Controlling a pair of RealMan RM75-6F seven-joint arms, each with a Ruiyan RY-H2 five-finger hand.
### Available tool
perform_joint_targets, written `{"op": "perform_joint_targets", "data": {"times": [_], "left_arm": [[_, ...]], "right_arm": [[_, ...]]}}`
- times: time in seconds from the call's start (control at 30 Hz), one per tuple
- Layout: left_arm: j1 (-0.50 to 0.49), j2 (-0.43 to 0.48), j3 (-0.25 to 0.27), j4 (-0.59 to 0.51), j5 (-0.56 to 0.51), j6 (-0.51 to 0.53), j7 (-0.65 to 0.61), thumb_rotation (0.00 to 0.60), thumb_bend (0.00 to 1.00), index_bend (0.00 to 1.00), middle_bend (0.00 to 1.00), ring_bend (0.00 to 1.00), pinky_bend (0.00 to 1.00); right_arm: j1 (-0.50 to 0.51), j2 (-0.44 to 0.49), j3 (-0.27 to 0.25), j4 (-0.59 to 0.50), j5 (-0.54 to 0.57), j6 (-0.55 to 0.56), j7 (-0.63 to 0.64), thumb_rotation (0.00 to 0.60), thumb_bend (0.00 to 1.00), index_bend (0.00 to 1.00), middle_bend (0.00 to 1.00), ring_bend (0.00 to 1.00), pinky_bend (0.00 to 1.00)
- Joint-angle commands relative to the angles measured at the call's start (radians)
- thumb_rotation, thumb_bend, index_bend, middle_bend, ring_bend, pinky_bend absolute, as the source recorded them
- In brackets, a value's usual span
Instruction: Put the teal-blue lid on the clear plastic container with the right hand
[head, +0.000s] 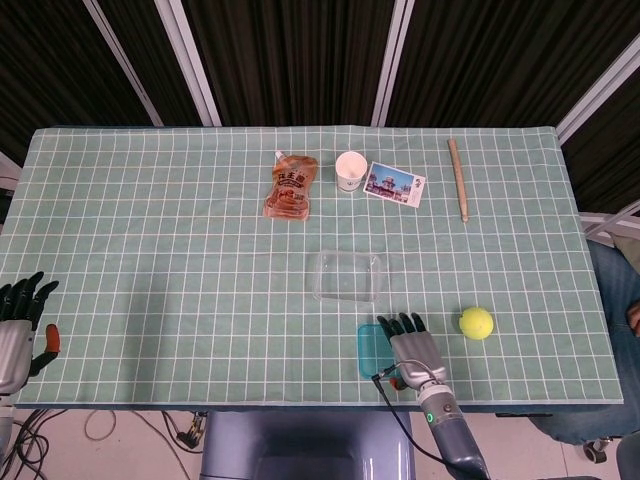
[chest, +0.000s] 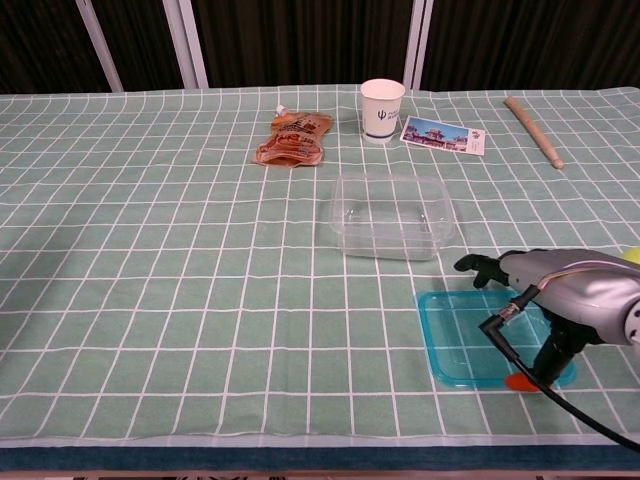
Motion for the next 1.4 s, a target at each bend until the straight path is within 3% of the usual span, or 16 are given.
{"op": "perform_joint_targets", "data": {"times": [0.03,0.43,1.4], "left_arm": [[0.000,0.000,0.000,0.000,-0.001,-0.001,0.001,0.600,0.64,0.11,0.00,0.00,0.00],[0.000,0.000,0.001,-0.001,-0.004,-0.002,0.004,0.600,0.64,0.11,0.00,0.00,0.00],[0.000,0.000,-0.001,-0.004,-0.014,-0.004,0.011,0.600,0.64,0.11,0.00,0.00,0.00]], "right_arm": [[0.003,0.000,-0.001,0.000,0.000,0.003,0.000,0.600,0.22,0.00,0.19,0.00,0.00],[0.018,0.019,-0.016,-0.020,0.027,-0.001,-0.011,0.600,0.22,0.00,0.13,0.00,0.00],[0.048,-0.006,-0.022,0.005,0.044,0.006,-0.005,0.600,0.22,0.00,0.13,0.00,0.00]]}}
